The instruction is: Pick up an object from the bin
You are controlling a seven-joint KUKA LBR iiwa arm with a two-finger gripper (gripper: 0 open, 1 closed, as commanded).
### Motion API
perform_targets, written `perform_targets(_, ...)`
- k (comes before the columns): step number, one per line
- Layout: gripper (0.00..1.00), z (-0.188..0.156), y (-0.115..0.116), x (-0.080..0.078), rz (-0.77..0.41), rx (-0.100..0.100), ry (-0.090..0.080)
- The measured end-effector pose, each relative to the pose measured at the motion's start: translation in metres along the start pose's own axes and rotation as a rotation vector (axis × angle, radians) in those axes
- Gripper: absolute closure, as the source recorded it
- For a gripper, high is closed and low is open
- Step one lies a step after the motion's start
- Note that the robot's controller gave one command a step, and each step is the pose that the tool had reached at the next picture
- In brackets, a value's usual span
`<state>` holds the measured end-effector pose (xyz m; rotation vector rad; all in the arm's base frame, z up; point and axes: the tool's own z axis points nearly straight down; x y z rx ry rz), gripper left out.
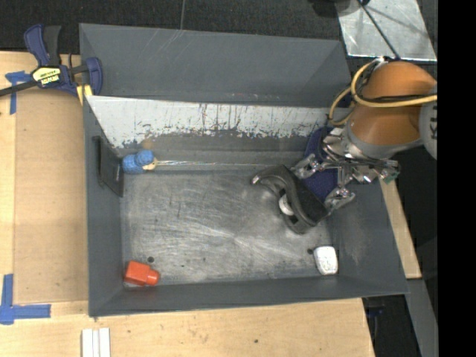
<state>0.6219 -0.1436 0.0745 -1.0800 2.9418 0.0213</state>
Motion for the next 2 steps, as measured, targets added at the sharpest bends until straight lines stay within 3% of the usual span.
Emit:
perform_targets(1,1.0,0.0,-0.002,0.003,-0.002,0.005,0.004)
perform_targets(2,1.0,-0.131,0.01,0.004,-0.026,0.018,0.005)
